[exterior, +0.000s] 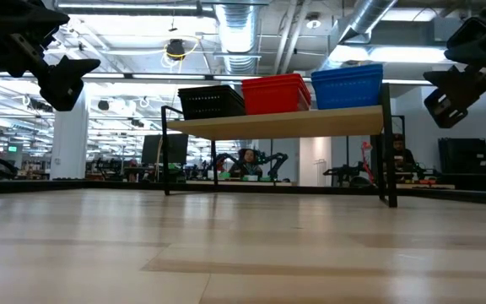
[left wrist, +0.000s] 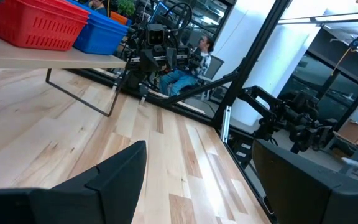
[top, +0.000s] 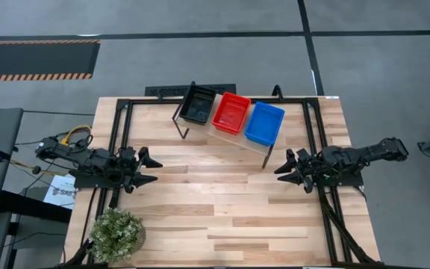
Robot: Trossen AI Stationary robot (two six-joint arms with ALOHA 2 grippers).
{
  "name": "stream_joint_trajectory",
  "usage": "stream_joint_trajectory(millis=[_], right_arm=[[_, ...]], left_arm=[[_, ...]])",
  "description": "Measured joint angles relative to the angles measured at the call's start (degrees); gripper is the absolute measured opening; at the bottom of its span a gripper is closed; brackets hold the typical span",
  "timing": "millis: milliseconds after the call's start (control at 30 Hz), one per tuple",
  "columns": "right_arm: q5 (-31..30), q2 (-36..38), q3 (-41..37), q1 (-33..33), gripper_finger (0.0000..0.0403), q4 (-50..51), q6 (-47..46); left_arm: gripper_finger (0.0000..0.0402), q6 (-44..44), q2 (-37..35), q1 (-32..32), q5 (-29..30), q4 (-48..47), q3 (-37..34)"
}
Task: Stack baskets on shelf by color
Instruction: Return to Home Position
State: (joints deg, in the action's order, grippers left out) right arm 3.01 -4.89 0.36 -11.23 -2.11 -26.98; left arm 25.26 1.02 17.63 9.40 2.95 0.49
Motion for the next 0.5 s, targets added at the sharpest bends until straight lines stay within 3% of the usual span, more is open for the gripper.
stream_joint_trajectory(millis=[500], right_arm=[[0.0,0.0,0.0,0.0,0.0165,0.0,0.0]], left_arm=[[0.0281,0.0,0.0,0.0,0.0,0.0,0.0]])
